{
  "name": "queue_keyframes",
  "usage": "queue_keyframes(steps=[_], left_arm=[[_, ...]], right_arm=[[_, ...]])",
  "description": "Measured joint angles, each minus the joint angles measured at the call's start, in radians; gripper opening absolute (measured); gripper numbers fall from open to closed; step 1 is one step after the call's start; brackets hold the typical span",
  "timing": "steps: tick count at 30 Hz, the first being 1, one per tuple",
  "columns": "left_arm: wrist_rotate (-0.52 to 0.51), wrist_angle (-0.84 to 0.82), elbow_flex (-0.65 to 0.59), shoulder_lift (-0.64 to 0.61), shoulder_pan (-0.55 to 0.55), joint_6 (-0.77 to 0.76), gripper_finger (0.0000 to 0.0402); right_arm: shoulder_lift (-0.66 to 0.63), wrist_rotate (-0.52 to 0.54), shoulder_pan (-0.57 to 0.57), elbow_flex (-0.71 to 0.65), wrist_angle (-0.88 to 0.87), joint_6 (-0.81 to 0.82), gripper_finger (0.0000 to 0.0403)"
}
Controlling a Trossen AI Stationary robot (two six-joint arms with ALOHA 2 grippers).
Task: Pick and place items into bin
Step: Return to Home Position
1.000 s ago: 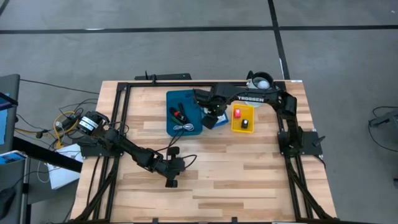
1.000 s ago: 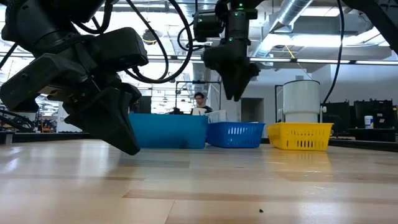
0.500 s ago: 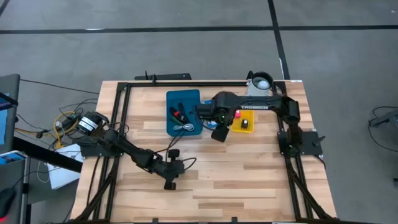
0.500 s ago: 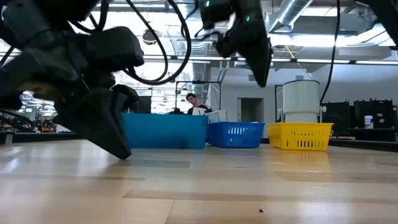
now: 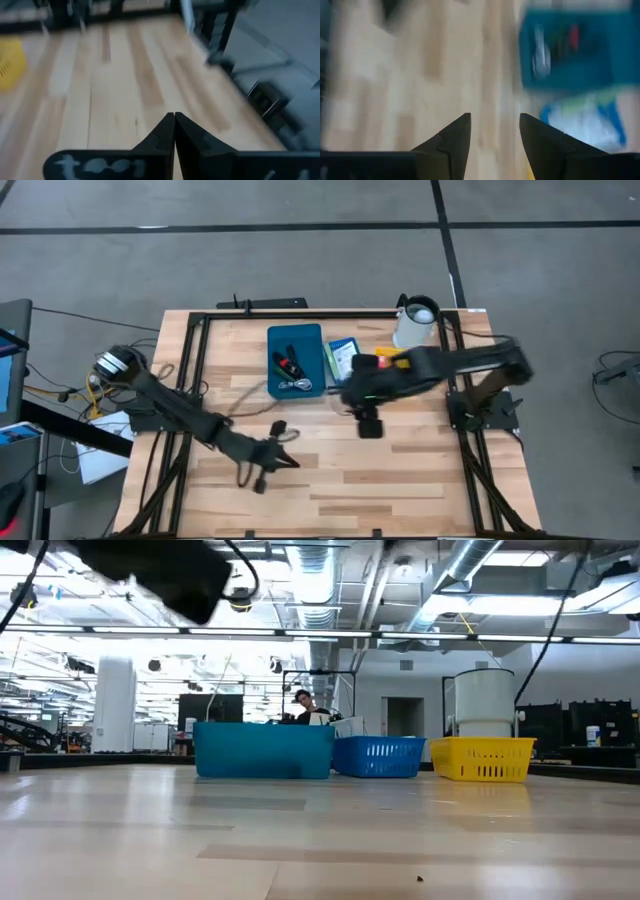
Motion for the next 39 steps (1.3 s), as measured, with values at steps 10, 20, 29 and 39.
queue_keyframes(steps=[10,20,29,39], left_arm=[[0.127,0.468,-0.417,-0.404,0.057,-0.008,0.0],[0.078,0.689,-0.665,-0.538,0.076,-0.095,0.0],[0.076,0.731,-0.689,-0.536,0.074,-0.108,0.0],[0.071,0.727,-0.691,-0.535,0.074,-0.088,0.0]], right_arm=[[-0.494,-0.054,0.125,-0.287,0.45,-0.109,0.0161],[-1.036,-0.06,0.054,-0.928,0.861,-0.066,0.0162],[-1.443,-0.178,-0.008,-1.503,1.249,-0.033,0.0161],[-1.679,-0.162,-0.06,-1.848,1.397,-0.004,0.0158]])
